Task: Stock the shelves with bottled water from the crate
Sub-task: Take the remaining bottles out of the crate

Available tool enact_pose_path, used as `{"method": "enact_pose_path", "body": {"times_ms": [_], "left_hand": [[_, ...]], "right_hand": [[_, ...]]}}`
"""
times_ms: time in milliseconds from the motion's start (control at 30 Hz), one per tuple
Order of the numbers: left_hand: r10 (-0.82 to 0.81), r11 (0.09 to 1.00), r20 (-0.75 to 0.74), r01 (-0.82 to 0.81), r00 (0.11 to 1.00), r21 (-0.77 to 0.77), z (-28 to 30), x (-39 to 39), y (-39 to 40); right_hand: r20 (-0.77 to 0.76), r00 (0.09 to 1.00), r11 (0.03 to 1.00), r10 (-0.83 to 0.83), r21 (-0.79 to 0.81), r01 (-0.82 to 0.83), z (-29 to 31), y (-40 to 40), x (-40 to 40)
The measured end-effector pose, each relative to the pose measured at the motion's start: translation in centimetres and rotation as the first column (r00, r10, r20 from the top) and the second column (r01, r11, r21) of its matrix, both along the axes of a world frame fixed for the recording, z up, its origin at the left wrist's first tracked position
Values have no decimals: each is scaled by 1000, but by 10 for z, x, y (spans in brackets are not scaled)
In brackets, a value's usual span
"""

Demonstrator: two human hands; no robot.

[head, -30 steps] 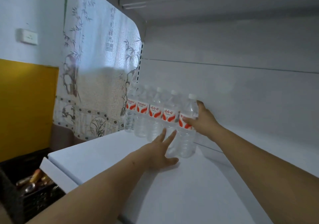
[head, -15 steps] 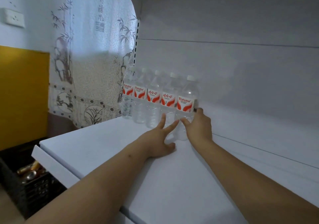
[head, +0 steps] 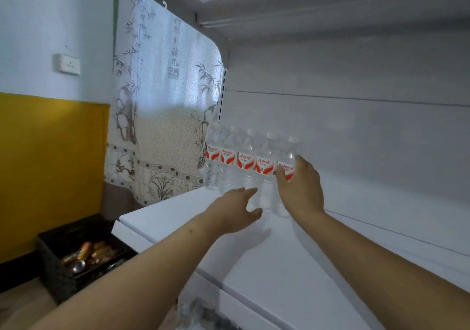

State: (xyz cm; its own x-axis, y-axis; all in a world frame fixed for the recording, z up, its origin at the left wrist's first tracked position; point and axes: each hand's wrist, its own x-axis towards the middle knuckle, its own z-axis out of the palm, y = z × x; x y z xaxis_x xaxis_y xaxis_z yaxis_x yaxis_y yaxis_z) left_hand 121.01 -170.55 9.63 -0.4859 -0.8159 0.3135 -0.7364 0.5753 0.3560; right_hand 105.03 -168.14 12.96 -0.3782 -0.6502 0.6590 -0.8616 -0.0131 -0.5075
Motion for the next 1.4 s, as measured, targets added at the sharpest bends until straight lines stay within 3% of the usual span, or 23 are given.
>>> {"method": "enact_pose_path", "body": {"times_ms": [200, 300, 400, 533, 667, 767, 867, 933, 1133, 1300, 1400], "left_hand": [[141, 990, -395, -125, 908, 67, -4, 93, 82], [199, 976, -514, -214, 834, 32, -42, 153, 121], [338, 927, -541, -370, 770, 52, -100, 211, 142], [617, 787, -341, -550, 709, 281, -210, 288, 163], [738, 613, -72, -621, 671, 488, -325, 359, 202], [783, 449, 59, -629, 619, 635, -401, 396, 229], [809, 311, 159, -641, 566, 701, -483, 428, 240], [807, 216, 238, -646, 540, 732, -492, 441, 249], [848, 161, 285, -730, 446, 664, -504, 479, 225], [817, 14, 451, -794, 360, 608, -530, 487, 200], [774, -17, 538, -839, 333, 544, -556, 485, 197]], "right_hand": [[22, 954, 954, 300, 12, -301, 17, 47, 106], [2, 895, 893, 446, 68, -445, -4, 70, 169], [26, 819, 807, 573, 154, -570, -44, 85, 232], [60, 691, 633, 720, 352, -690, -118, 102, 313], [177, 618, 443, 766, 552, -706, -199, 112, 379], [263, 626, 312, 734, 688, -655, -273, 115, 409], [256, 615, 144, 746, 839, -525, -339, 115, 422], [254, 597, 51, 761, 894, -445, -369, 110, 428], [247, 586, -15, 772, 928, -372, -414, 76, 459], [272, 585, -63, 764, 934, -353, -455, 79, 460], [220, 545, -47, 809, 948, -313, -466, 91, 452]]}}
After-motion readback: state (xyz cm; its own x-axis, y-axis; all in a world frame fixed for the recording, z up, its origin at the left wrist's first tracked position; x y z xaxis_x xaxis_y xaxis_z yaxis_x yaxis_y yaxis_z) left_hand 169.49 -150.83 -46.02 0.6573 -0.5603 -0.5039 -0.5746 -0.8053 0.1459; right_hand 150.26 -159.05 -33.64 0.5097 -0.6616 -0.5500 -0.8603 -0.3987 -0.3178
